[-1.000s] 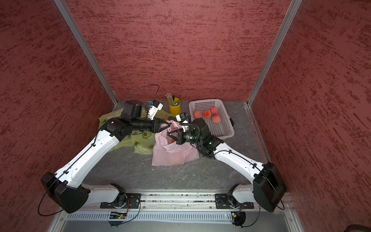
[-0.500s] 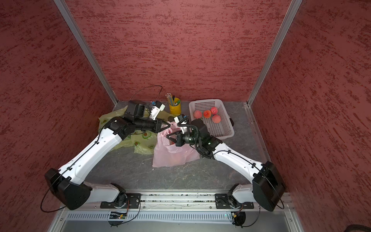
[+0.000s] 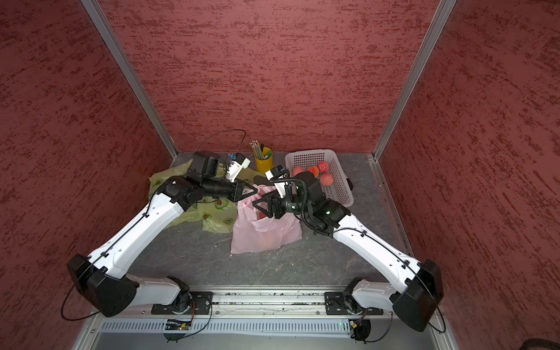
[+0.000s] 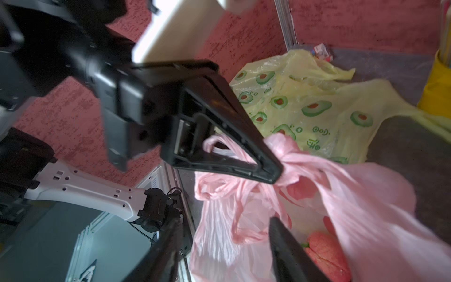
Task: Place the peach into a plastic bag & tie a knot
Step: Cross the plastic bag at the center of the board.
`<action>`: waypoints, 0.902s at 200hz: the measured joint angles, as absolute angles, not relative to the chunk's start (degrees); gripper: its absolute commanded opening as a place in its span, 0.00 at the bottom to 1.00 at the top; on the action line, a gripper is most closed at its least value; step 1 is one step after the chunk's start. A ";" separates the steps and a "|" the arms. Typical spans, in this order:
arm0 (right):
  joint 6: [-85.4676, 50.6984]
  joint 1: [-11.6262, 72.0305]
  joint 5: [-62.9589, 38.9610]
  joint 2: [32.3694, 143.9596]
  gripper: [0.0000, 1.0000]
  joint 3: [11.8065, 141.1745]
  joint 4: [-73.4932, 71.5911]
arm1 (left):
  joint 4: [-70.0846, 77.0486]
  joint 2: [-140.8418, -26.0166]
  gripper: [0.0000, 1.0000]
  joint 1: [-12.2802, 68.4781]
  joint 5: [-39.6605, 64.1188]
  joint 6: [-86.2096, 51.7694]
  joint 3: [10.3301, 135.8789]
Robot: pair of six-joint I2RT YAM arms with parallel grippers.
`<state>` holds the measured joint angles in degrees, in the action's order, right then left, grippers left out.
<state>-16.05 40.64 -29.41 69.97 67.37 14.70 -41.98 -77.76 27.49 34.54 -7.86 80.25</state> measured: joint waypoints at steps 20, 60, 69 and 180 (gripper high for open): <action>-11.53 39.81 -28.95 68.73 0.92 72.42 17.28 | -42.00 -77.32 0.00 27.27 36.58 -6.52 80.82; -4.16 37.43 -31.83 72.66 0.96 81.06 19.79 | -42.04 -75.35 0.00 27.20 42.92 -3.66 83.20; -3.20 37.17 -33.12 74.76 0.96 82.85 20.25 | -42.04 -75.09 0.00 27.20 43.92 -3.07 84.01; 0.54 36.42 -46.19 83.35 0.82 82.32 27.42 | -43.62 -74.83 0.00 26.28 47.62 -1.39 84.23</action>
